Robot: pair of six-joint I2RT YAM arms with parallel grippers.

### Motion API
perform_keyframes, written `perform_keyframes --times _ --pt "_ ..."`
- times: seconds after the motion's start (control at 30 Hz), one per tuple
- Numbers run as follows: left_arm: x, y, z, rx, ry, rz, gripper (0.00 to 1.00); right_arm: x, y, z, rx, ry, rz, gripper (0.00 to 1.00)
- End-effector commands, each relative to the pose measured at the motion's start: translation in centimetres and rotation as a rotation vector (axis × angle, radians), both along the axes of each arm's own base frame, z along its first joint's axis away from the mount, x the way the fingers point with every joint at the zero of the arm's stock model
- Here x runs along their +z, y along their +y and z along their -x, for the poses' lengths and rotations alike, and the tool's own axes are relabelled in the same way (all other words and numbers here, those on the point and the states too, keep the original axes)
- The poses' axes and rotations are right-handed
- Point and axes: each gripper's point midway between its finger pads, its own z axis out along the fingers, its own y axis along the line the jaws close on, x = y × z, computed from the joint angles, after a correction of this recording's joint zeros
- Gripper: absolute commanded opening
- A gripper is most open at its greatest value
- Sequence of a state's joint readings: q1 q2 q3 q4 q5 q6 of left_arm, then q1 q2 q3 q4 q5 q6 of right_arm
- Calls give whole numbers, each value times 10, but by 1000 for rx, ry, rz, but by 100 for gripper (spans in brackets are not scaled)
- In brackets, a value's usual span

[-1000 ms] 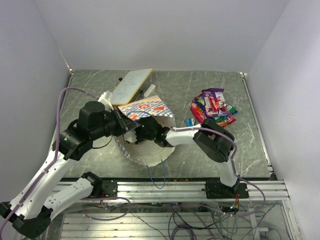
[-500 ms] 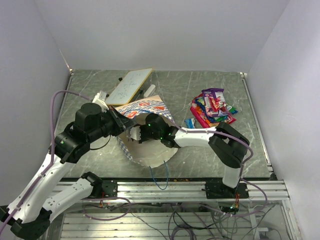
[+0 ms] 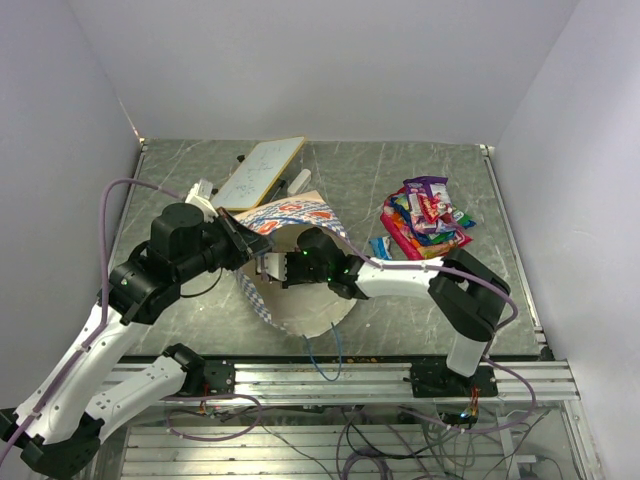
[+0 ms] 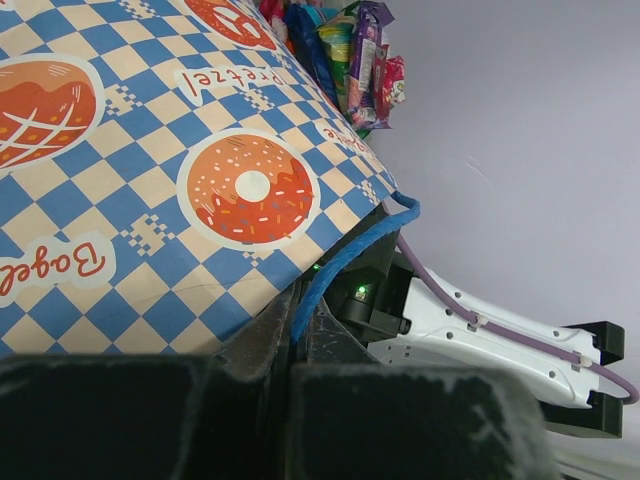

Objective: Take the snacks out of the paper bag
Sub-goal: Take out the snack from the paper bag.

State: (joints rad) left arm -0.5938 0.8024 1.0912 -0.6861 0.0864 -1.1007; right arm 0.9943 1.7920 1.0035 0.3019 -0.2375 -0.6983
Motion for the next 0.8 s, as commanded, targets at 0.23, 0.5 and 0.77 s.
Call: perform_keyframes --times 0.23,0.5,0.77 --pt "2 8 3 14 7 -52 7 42 0 3 -46 28 -126 0" --pt "7 8 3 6 -3 -67 7 52 -5 10 -52 69 -143 0" --pt "1 8 5 -16 -3 -88 7 61 -34 32 -68 112 -151 0"
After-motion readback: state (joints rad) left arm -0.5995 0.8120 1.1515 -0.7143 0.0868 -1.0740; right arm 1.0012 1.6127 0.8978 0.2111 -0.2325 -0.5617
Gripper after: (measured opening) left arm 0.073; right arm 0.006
